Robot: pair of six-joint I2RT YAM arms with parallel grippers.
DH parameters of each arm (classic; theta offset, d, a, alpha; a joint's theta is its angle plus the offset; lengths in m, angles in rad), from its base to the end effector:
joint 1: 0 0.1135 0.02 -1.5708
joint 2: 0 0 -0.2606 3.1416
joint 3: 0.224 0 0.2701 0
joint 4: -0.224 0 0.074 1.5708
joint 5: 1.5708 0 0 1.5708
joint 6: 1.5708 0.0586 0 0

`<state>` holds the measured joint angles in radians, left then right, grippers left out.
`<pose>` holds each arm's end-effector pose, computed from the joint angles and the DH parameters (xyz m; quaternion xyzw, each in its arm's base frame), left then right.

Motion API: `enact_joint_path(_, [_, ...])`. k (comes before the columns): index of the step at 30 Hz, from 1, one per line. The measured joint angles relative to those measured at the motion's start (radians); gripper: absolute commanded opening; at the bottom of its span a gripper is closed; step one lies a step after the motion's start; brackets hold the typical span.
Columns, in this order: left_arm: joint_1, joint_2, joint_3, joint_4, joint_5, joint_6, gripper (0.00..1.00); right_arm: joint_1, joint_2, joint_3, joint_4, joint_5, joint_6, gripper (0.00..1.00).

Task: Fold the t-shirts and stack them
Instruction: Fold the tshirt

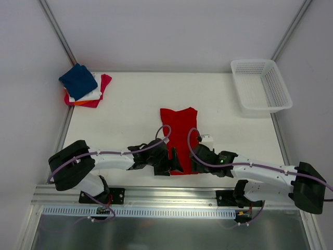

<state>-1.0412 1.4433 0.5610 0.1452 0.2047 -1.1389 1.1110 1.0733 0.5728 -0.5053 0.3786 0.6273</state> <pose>0.1402 -0.2630 0.1184 -0.0031 0.9105 -0.4003 0.1034 0.1189 0.1913 0.1603 -0.1750 0.9283 0.0925 0.3147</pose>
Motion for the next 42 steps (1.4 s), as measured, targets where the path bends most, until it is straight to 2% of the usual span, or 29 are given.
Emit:
enact_joint_path(4, [0.000,0.044,0.027,0.021,0.014,0.000,0.82,0.012,0.035,-0.001,0.022,-0.002,0.009,0.59])
enact_joint_path(7, [0.000,0.072,0.037,0.041,0.027,-0.002,0.74,0.020,0.049,-0.007,0.042,-0.003,0.017,0.59])
enact_joint_path(10, [0.000,0.105,0.045,0.064,0.039,-0.004,0.59,0.027,0.058,-0.018,0.056,-0.005,0.028,0.46])
enact_joint_path(11, [0.000,0.114,0.046,0.069,0.045,-0.008,0.51,0.029,0.060,-0.021,0.059,-0.005,0.031,0.38])
enact_joint_path(17, [0.000,0.146,0.041,0.098,0.062,-0.016,0.42,0.038,0.067,-0.042,0.081,-0.004,0.053,0.09])
enact_joint_path(19, [0.000,0.147,0.034,0.105,0.062,-0.019,0.33,0.040,0.074,-0.044,0.089,-0.004,0.060,0.00])
enact_joint_path(20, [0.000,0.148,0.030,0.106,0.062,-0.021,0.28,0.040,0.077,-0.044,0.091,-0.005,0.061,0.00])
enact_joint_path(21, [0.000,0.149,0.027,0.107,0.061,-0.025,0.17,0.041,0.081,-0.044,0.095,-0.004,0.064,0.00])
enact_joint_path(24, [0.000,0.156,0.019,0.113,0.061,-0.027,0.00,0.047,0.087,-0.044,0.106,-0.005,0.069,0.00])
enact_joint_path(36, [0.000,0.157,0.022,0.113,0.064,-0.022,0.00,0.057,0.086,-0.042,0.102,0.006,0.068,0.00])
enact_joint_path(42, [-0.006,0.138,0.070,0.010,0.039,0.024,0.00,0.058,0.079,0.008,0.054,0.012,0.052,0.00])
